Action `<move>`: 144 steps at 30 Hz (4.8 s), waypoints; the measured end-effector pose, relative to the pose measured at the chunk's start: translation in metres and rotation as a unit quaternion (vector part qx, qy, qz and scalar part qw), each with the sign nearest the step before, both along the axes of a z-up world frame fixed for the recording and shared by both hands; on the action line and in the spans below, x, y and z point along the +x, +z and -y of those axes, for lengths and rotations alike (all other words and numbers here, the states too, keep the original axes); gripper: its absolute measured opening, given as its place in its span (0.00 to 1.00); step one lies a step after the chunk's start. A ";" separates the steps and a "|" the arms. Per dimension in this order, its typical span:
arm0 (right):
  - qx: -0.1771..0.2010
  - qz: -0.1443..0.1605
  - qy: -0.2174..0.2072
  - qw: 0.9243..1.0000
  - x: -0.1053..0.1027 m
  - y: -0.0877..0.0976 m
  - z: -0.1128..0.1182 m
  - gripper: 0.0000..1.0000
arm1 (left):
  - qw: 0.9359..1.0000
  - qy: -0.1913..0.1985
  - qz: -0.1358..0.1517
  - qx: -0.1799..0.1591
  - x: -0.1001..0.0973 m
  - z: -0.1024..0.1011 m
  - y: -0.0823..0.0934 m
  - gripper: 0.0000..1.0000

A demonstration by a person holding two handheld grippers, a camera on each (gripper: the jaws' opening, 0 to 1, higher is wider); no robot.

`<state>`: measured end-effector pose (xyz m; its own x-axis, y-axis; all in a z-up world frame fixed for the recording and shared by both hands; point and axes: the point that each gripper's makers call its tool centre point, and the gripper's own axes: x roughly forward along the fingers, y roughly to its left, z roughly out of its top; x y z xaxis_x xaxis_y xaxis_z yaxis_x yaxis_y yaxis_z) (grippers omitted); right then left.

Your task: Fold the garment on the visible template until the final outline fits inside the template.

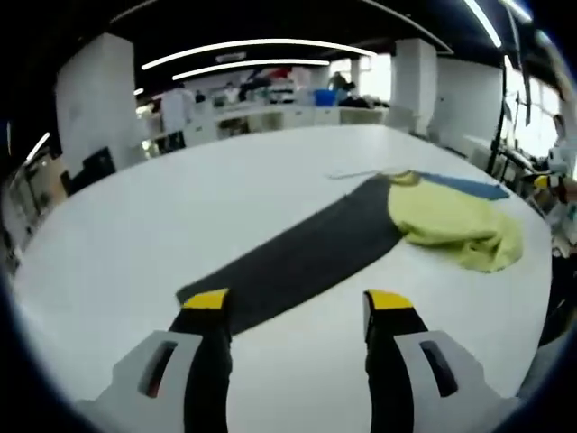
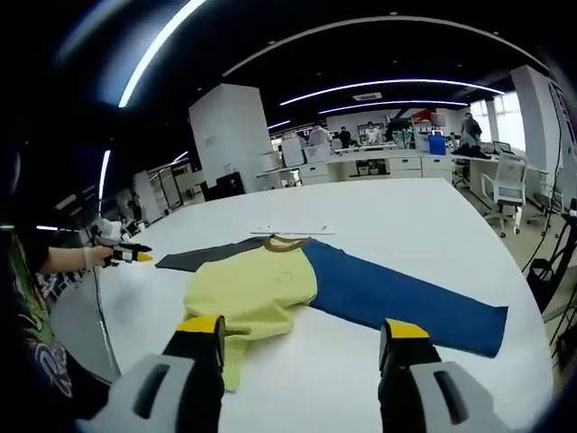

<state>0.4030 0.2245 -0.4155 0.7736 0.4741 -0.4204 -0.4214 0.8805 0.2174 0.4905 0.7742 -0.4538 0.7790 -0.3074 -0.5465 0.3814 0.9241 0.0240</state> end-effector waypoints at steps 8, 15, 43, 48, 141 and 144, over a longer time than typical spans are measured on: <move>-0.024 -0.031 0.054 0.998 -0.023 -0.033 -0.035 0.60 | 1.000 -0.017 0.001 -0.010 -0.010 0.023 0.000 0.50; -0.008 -0.045 0.072 0.996 -0.030 -0.053 -0.061 0.56 | 0.998 -0.032 -0.006 -0.056 -0.018 0.065 -0.004 0.45; 0.005 -0.048 0.022 0.999 -0.043 -0.055 -0.021 0.56 | 0.905 0.050 -0.160 -0.390 0.001 0.230 -0.057 0.06; 0.008 -0.047 0.019 0.999 -0.042 -0.055 -0.022 0.57 | 0.900 0.049 -0.170 -0.398 0.002 0.233 -0.057 0.00; 0.032 -0.055 0.015 0.998 -0.048 -0.059 -0.039 0.58 | 0.937 -0.002 -0.150 -0.317 0.025 0.234 -0.048 0.25; 0.033 -0.054 0.013 0.998 -0.048 -0.058 -0.037 0.58 | 0.937 0.008 -0.160 -0.311 0.019 0.233 -0.059 0.24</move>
<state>0.3550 0.2617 -0.4733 0.7119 0.5233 -0.4683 -0.4149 0.8514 0.3208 0.5093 0.5409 -0.5124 0.6134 -0.6334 -0.4717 0.2621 0.7267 -0.6350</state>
